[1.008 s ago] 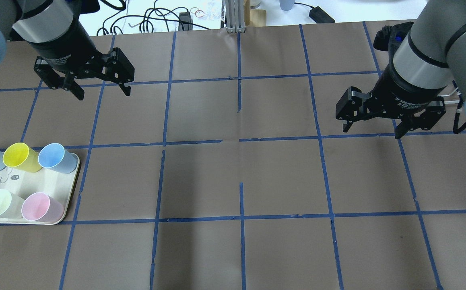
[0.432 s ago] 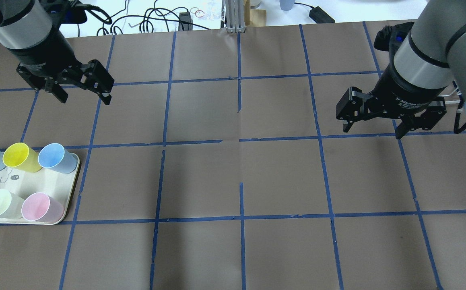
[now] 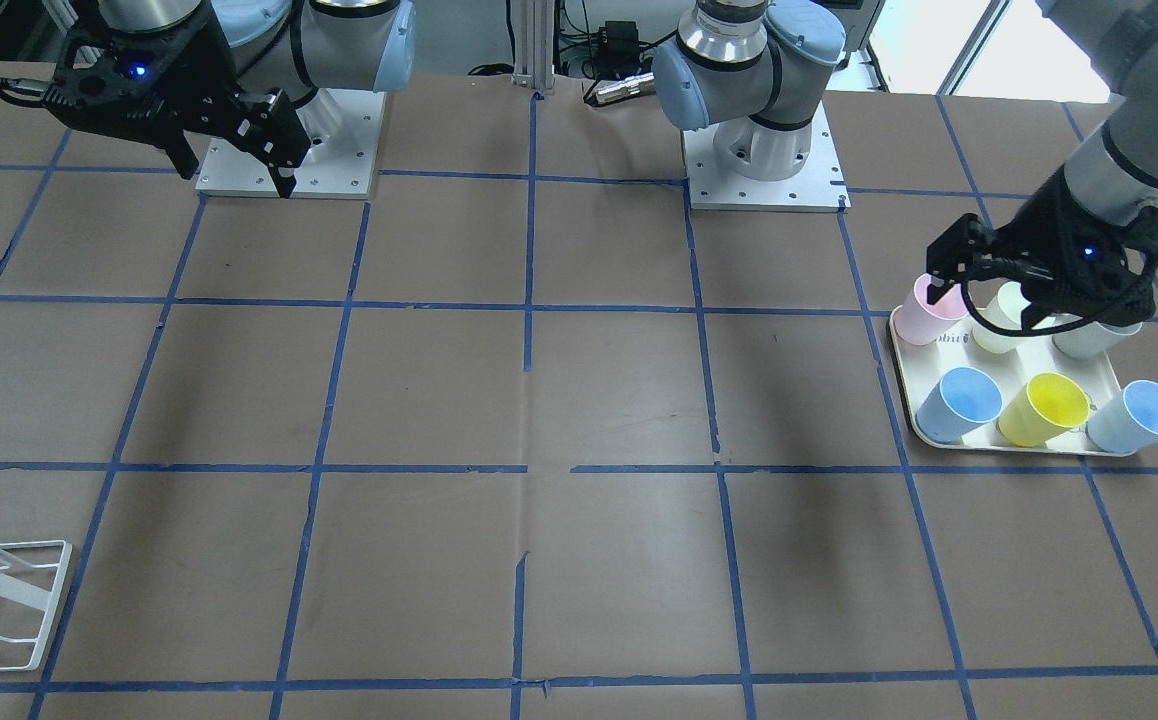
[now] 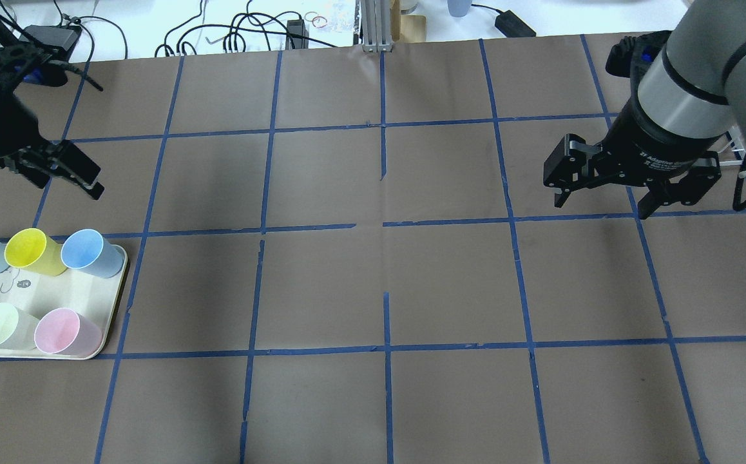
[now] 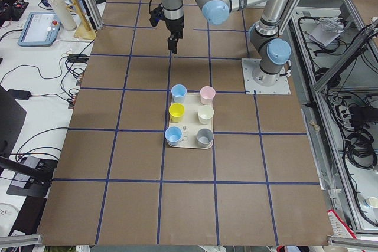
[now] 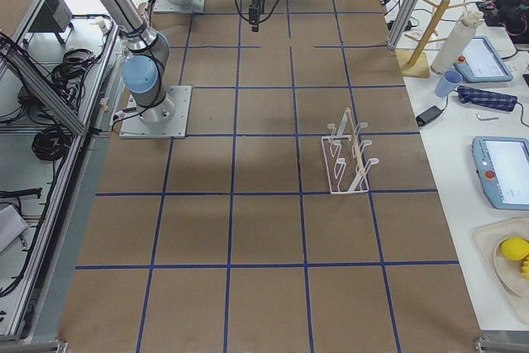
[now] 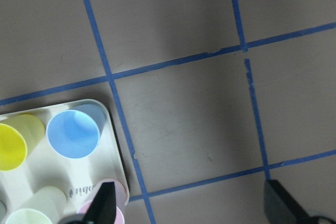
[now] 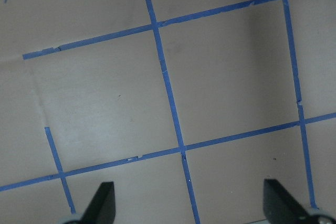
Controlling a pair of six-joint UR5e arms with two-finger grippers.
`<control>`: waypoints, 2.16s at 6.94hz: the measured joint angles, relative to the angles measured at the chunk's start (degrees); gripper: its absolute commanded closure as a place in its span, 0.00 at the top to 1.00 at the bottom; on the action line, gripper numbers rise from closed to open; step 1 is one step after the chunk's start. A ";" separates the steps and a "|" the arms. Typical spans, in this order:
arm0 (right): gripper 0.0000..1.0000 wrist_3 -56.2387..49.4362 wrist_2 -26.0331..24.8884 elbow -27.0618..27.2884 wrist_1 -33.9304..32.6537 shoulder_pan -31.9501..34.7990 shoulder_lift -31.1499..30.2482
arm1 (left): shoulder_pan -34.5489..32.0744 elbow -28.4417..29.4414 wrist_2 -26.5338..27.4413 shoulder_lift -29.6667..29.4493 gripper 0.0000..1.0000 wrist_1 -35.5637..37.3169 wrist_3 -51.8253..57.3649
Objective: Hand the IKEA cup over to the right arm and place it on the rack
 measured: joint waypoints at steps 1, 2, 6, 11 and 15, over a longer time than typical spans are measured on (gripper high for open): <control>1.00 -0.02 0.00 -0.05 0.37 -0.23 -0.33 | 4.37 -2.87 -0.11 -1.64 1.00 5.71 6.74; 1.00 -0.06 0.08 -0.03 0.59 -0.28 -0.51 | 7.66 -5.00 -0.22 -4.11 1.00 11.03 12.37; 1.00 -0.03 9.55 0.18 0.63 0.04 -0.62 | 10.43 -6.57 -0.12 -14.52 1.00 23.54 25.67; 1.00 -1.21 37.13 0.16 0.60 0.17 -1.56 | 10.21 -8.11 -0.11 -17.69 0.99 25.50 25.01; 1.00 -15.82 57.09 1.93 4.80 -3.06 -1.68 | 10.48 -9.22 0.00 -17.66 0.22 25.55 24.82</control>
